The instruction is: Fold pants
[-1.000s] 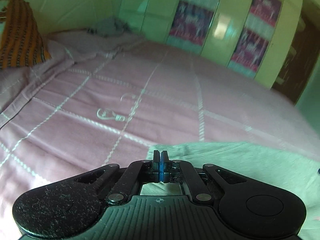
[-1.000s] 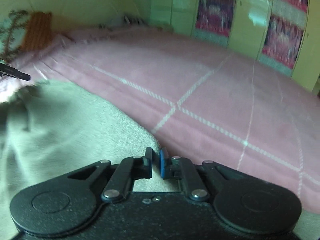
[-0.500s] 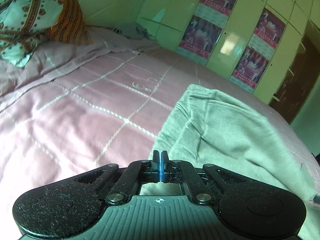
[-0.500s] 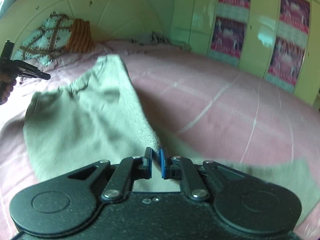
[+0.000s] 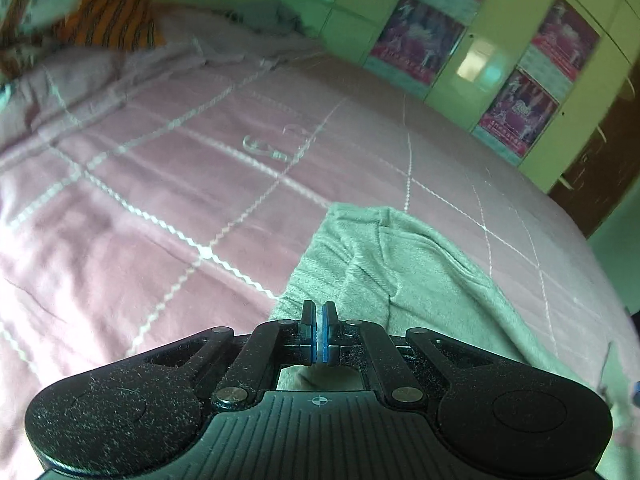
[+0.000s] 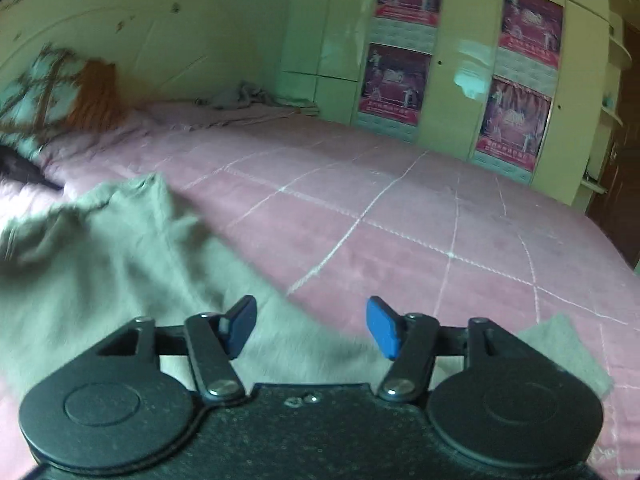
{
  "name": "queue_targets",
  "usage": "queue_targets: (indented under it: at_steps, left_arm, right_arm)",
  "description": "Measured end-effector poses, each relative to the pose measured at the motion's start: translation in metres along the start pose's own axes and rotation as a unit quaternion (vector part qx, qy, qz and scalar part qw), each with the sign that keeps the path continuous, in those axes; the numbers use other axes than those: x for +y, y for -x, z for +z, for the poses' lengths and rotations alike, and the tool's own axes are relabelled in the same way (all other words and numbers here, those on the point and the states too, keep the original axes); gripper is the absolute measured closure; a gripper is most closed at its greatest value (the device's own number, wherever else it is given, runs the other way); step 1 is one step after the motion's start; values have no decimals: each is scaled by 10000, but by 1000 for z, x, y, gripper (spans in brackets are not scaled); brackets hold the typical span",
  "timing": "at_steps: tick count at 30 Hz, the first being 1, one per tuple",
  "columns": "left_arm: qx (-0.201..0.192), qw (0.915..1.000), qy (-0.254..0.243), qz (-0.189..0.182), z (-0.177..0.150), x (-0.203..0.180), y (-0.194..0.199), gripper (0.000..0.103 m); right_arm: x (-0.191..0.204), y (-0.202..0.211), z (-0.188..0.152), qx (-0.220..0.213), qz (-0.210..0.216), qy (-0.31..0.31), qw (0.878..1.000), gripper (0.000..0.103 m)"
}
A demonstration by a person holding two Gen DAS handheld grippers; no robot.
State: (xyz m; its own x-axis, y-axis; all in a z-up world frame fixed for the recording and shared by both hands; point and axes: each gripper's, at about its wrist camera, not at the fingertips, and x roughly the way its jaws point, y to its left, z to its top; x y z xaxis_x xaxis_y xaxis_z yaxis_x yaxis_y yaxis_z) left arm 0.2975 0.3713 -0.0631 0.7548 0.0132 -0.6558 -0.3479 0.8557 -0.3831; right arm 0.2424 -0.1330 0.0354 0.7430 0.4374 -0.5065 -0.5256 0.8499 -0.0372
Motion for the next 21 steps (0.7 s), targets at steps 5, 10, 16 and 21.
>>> queue_targets:
  at_steps: [5, 10, 16, 21]
  left_arm:
    - [38, 9998, -140, 125, 3, 4, -11, 103]
    - [85, 9999, -114, 86, 14, 8, -27, 103]
    - [310, 9982, 291, -430, 50, -11, -60, 103]
    - [607, 9924, 828, -684, 74, -39, -98, 101]
  right_arm:
    - [-10, -42, 20, 268, -46, -184, 9995, 78]
    - [-9, -63, 6, 390, -208, -111, 9990, 75]
    - [-36, -67, 4, 432, -927, -566, 9931, 69]
    - [-81, -67, -5, 572, -1697, -1401, 9738, 64]
